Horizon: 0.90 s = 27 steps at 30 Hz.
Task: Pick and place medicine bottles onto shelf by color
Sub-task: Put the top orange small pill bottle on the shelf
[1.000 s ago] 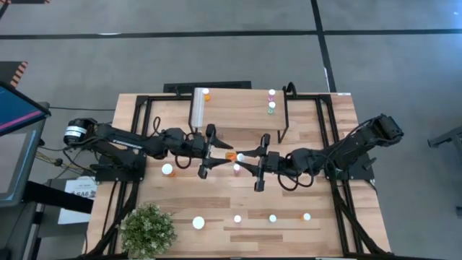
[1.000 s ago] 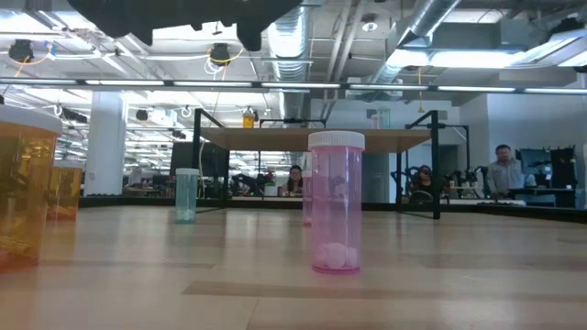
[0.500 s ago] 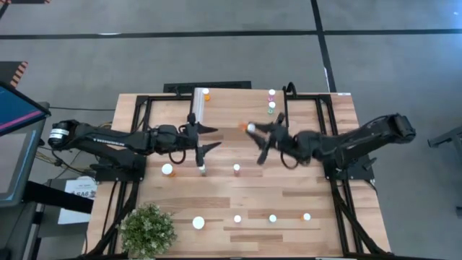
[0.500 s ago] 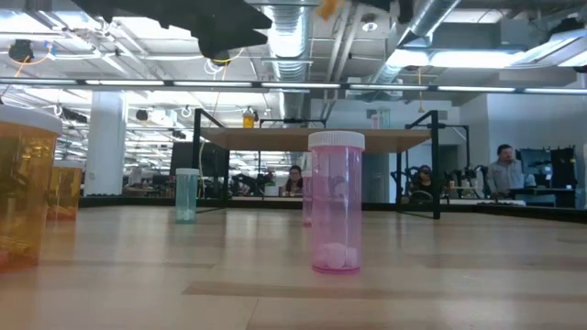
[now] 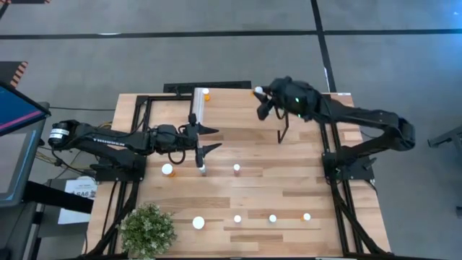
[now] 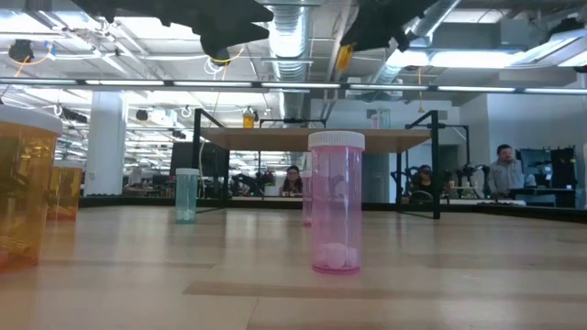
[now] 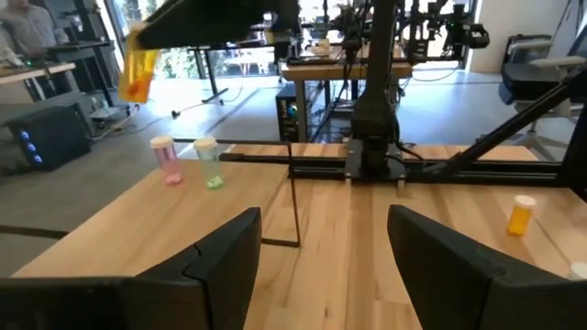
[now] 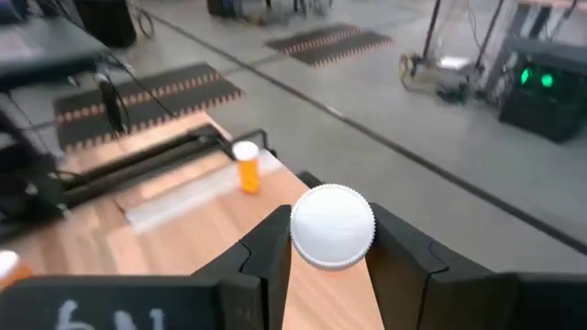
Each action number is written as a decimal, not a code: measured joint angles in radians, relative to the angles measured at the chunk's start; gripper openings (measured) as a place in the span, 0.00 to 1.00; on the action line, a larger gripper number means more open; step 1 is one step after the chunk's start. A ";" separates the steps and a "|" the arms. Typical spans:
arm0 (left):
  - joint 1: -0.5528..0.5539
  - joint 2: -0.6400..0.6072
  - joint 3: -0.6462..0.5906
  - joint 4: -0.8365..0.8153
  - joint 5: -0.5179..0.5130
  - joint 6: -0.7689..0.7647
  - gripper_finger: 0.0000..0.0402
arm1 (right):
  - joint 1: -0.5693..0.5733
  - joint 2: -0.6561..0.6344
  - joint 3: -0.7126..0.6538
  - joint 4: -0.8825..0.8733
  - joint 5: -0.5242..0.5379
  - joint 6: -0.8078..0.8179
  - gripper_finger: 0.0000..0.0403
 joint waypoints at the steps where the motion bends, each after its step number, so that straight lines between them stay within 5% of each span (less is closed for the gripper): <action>1: 0.000 0.000 0.000 0.000 0.001 0.000 0.57 | -0.021 0.014 0.020 -0.025 -0.012 0.000 0.35; 17: 0.000 0.000 0.000 -0.003 0.011 0.000 0.57 | -0.172 0.271 0.147 -0.158 -0.130 0.015 0.36; 27: 0.000 0.000 0.000 -0.007 0.011 0.000 0.57 | -0.230 0.325 0.147 -0.219 -0.186 0.050 0.38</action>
